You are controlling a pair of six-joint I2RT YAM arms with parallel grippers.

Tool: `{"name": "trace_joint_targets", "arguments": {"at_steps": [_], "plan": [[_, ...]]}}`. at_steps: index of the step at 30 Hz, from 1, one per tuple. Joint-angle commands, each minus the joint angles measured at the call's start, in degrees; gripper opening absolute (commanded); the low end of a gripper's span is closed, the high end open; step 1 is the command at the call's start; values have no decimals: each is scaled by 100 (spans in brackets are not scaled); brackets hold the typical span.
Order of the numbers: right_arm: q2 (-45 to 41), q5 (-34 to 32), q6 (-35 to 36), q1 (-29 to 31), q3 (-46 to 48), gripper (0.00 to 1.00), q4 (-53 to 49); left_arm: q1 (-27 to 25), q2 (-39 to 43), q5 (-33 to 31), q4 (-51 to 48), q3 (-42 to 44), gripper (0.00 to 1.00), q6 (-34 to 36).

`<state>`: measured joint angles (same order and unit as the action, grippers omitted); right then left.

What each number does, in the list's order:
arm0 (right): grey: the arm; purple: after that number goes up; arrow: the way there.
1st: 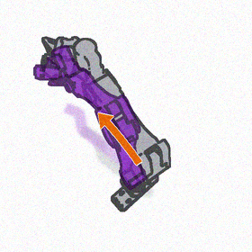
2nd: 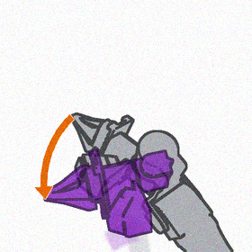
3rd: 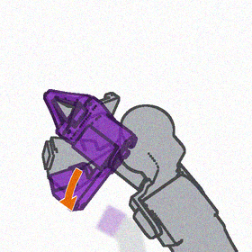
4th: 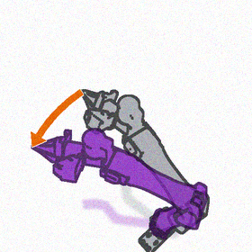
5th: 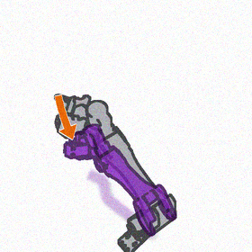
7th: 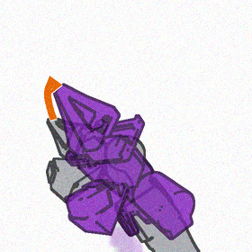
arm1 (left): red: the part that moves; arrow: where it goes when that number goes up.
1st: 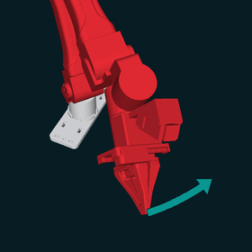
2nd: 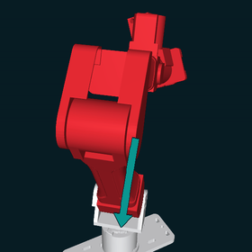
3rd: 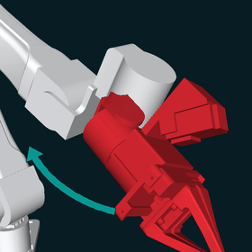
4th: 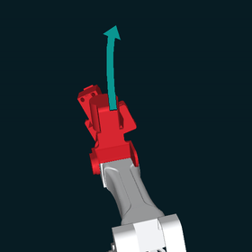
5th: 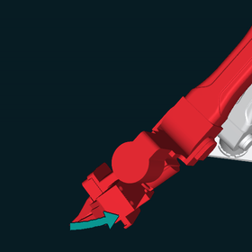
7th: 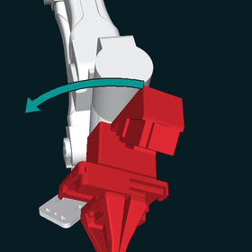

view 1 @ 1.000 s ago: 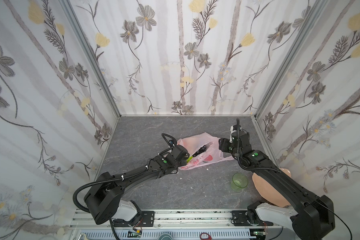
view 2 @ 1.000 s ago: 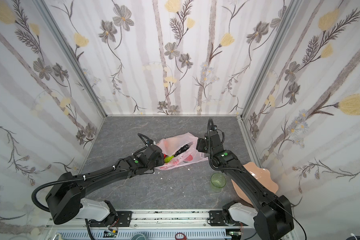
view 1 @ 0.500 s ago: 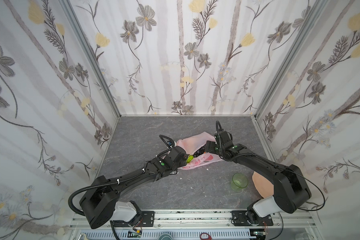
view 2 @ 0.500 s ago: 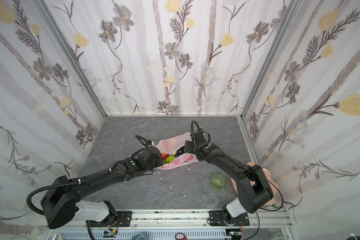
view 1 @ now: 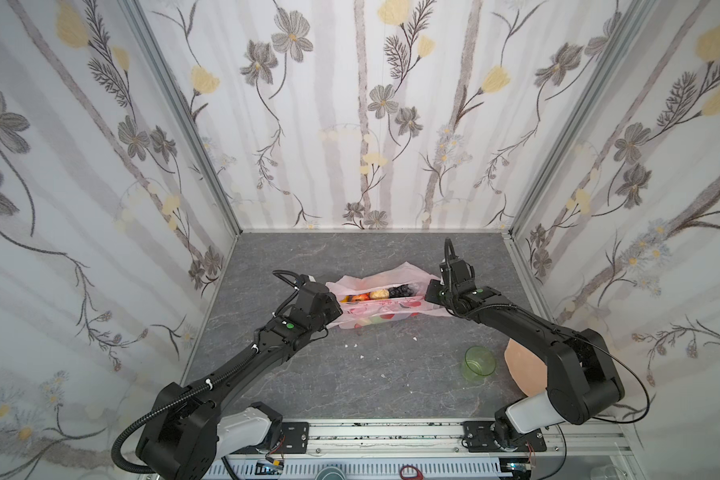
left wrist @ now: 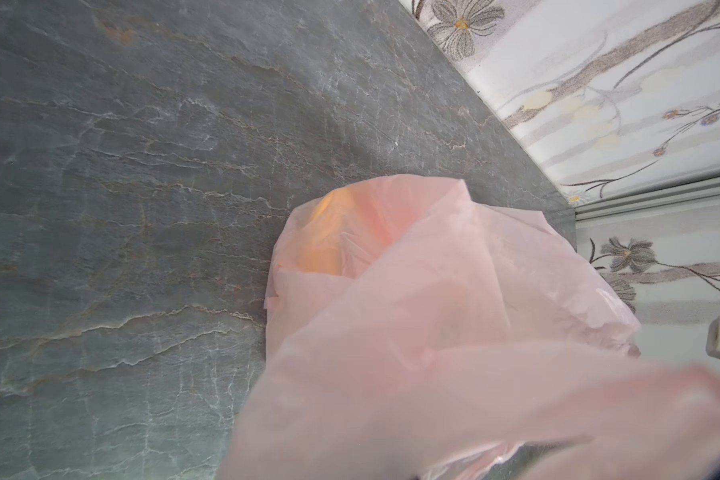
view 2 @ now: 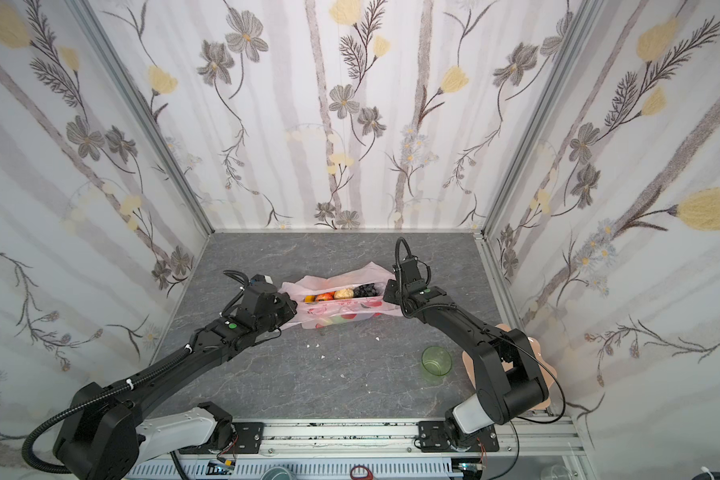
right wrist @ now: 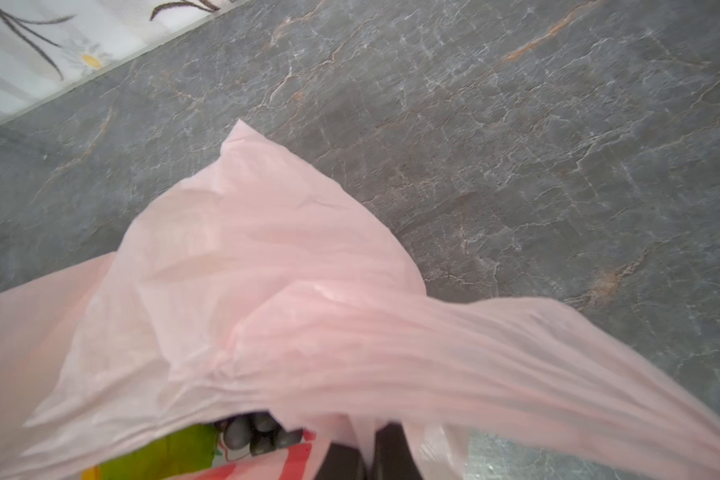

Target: Take the fake fruits out of the plastic bag

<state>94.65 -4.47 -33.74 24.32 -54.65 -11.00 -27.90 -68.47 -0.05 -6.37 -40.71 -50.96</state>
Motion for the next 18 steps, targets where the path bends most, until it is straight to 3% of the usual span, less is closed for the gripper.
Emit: {"name": "trace_joint_targets", "arguments": {"at_steps": [1, 4, 12, 18], "plan": [[-219, -303, 186, -79, 142, 0, 196, 138, -192, 198, -183, -42, 0, 242], [-533, -255, 230, -37, 217, 0, 215, 27, -342, 246, -367, -132, 3, 371], [-851, -411, 432, 209, 83, 0, -118, -1294, -313, -1418, -1784, -691, 52, 445], [-896, -498, 460, 356, -40, 0, -208, -2120, -193, -2126, -2394, -1057, 61, 143]]}}
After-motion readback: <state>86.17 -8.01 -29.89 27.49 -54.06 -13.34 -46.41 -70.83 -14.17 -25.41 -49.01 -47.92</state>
